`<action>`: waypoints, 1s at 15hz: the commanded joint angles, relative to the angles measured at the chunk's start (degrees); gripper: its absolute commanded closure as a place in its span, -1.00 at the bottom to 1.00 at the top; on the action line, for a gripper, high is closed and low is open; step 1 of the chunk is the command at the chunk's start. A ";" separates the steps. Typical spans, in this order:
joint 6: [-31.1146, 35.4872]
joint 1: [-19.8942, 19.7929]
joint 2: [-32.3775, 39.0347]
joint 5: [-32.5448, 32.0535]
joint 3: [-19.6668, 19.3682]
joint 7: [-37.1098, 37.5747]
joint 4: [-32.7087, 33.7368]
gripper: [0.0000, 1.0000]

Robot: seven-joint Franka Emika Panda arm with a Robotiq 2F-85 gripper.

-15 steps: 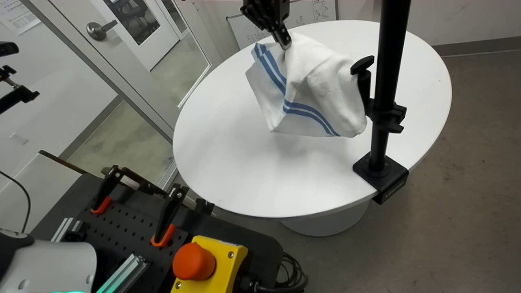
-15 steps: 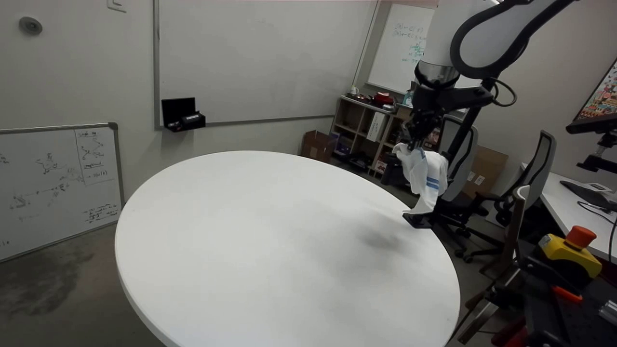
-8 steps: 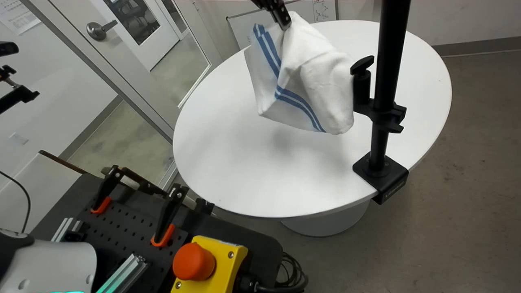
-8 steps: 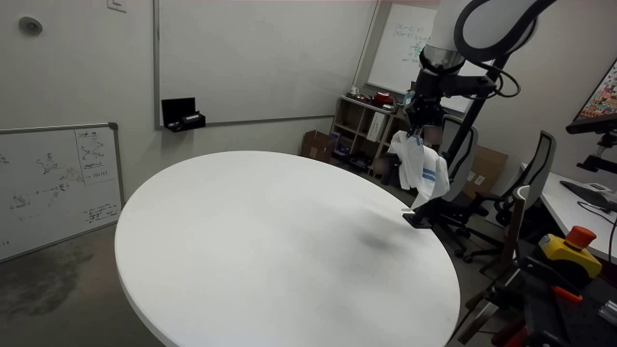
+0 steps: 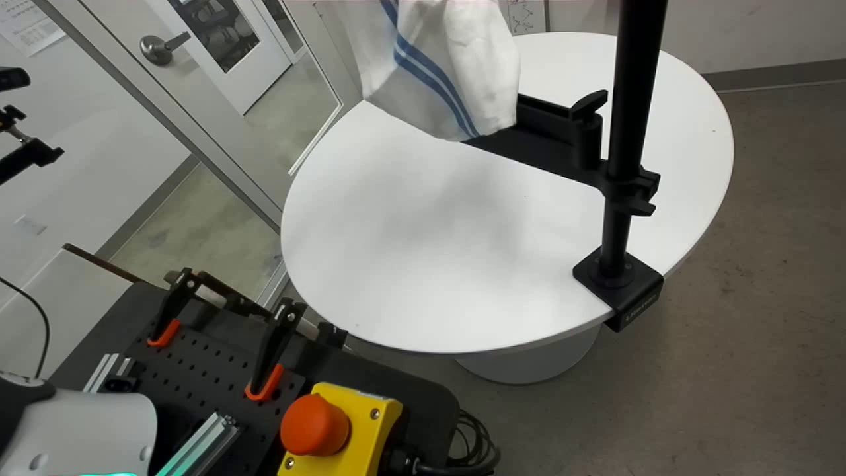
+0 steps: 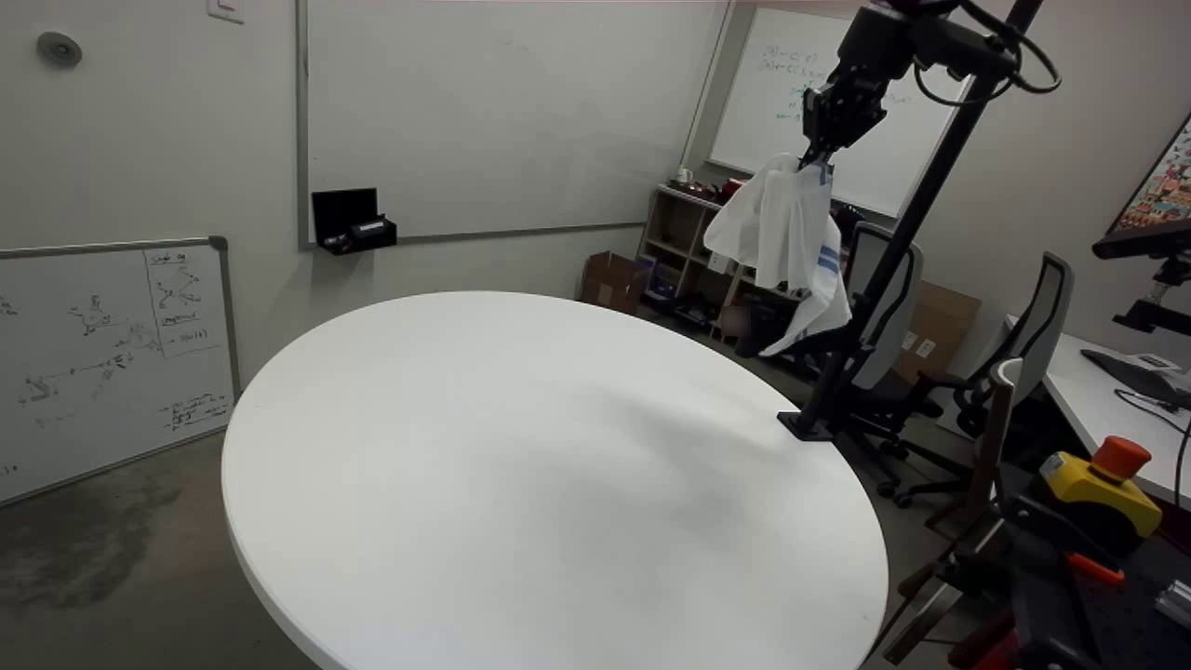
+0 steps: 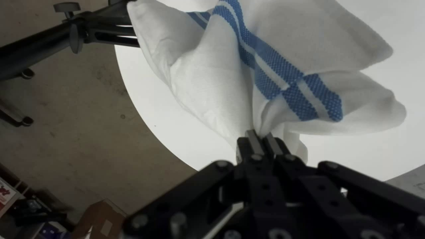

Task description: Unhang the cloth from the stand

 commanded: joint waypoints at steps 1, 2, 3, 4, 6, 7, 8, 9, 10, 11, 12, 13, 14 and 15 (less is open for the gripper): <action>-5.09 0.95 -6.88 2.16 3.43 -5.80 -4.23 0.98; -6.69 1.47 -8.32 2.59 4.39 -7.82 -5.35 0.98; -8.14 1.98 -9.29 2.93 5.29 -9.25 -6.07 0.98; -9.22 2.48 -10.02 2.65 6.26 -9.94 -6.79 0.98; -10.97 3.30 -10.96 2.27 7.76 -11.10 -7.82 0.98; -11.61 3.64 -11.21 2.10 8.35 -11.49 -8.25 0.98; -12.46 4.04 -11.53 2.16 8.88 -12.14 -8.69 0.98; -12.76 4.35 -11.94 1.97 9.36 -12.58 -9.28 0.98; -13.24 4.78 -12.48 2.08 9.75 -13.63 -9.93 0.98; -14.10 5.29 -13.04 2.55 10.05 -15.07 -10.45 0.98; -14.82 5.73 -13.48 2.77 10.31 -16.42 -10.94 0.98; -15.63 6.21 -13.95 2.94 10.61 -17.51 -11.37 0.98; -16.21 6.57 -14.25 2.80 10.90 -18.28 -11.69 0.98; -17.32 7.00 -14.25 2.96 11.14 -19.13 -11.71 0.98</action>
